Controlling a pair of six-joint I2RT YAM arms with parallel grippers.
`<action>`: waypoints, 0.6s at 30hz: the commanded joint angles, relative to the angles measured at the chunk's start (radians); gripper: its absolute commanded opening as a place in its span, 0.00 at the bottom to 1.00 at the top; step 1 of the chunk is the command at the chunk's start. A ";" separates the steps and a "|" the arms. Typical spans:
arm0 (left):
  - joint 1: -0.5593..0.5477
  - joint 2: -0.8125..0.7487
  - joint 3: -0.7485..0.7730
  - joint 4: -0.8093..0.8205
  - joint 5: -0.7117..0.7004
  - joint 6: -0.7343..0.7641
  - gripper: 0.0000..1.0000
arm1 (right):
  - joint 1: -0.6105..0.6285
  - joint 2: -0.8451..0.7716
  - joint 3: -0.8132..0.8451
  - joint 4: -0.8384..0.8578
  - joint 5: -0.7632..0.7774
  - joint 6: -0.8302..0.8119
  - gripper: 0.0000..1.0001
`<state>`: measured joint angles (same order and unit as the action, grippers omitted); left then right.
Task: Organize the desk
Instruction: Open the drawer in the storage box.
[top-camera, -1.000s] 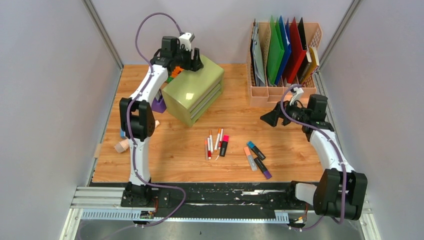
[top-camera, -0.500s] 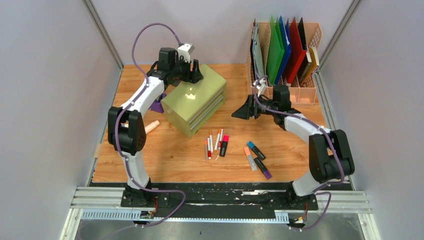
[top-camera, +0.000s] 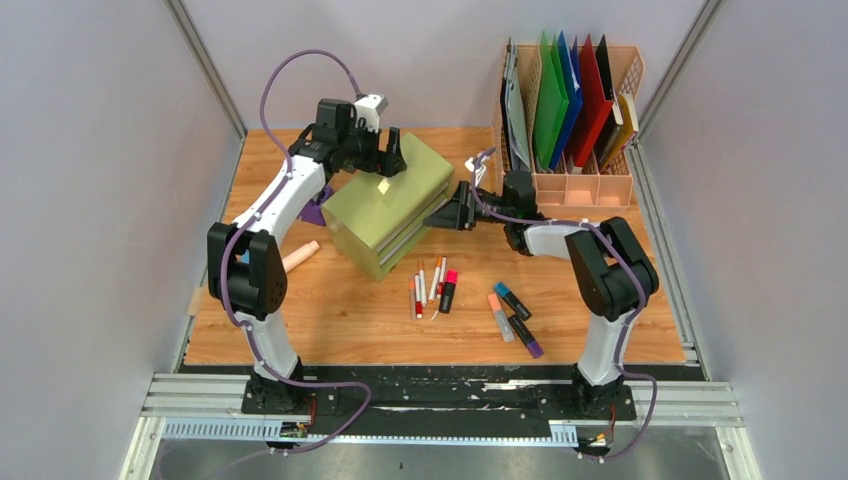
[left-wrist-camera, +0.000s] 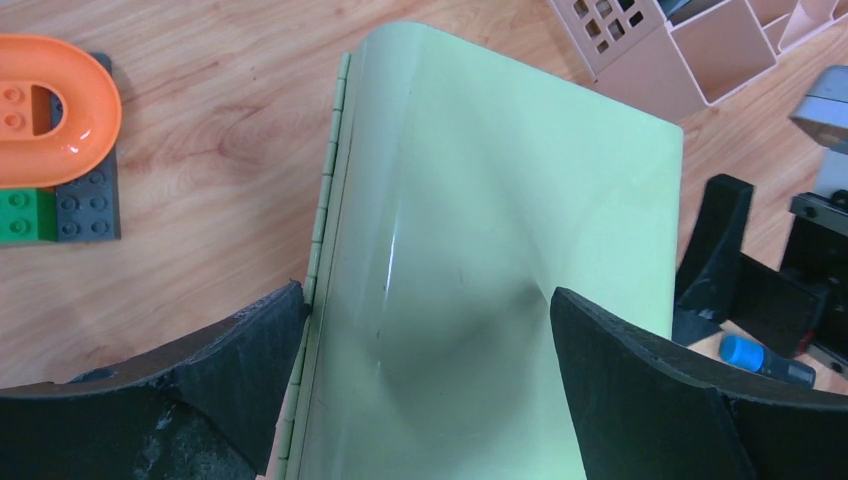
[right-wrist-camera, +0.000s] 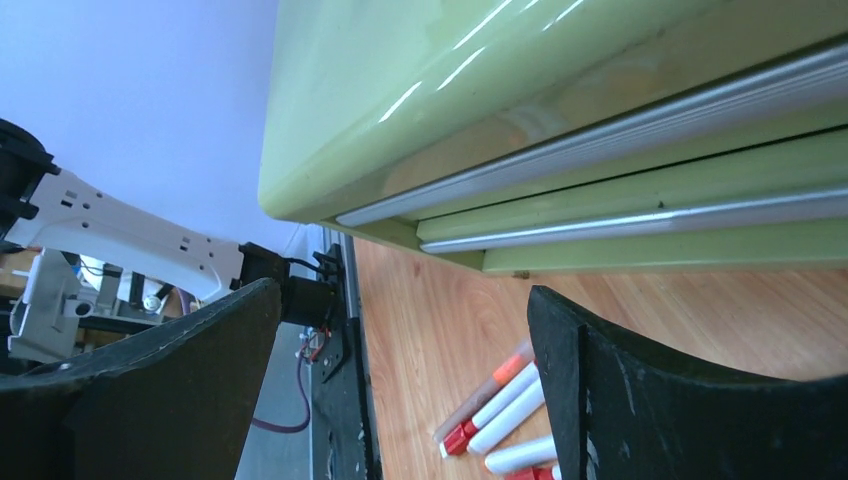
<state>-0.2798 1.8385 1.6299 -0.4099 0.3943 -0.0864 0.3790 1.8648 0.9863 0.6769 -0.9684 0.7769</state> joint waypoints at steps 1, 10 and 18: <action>-0.015 0.036 0.003 -0.297 0.008 -0.035 1.00 | 0.014 0.077 0.049 0.254 0.035 0.167 0.96; -0.006 0.020 0.015 -0.302 -0.005 -0.033 1.00 | 0.027 0.171 0.075 0.449 0.104 0.325 0.95; -0.001 0.008 0.015 -0.300 -0.012 -0.037 1.00 | 0.028 0.244 0.170 0.464 0.103 0.406 0.92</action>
<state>-0.2790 1.8385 1.6638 -0.4957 0.3721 -0.0841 0.3992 2.0781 1.0924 1.0595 -0.8810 1.1229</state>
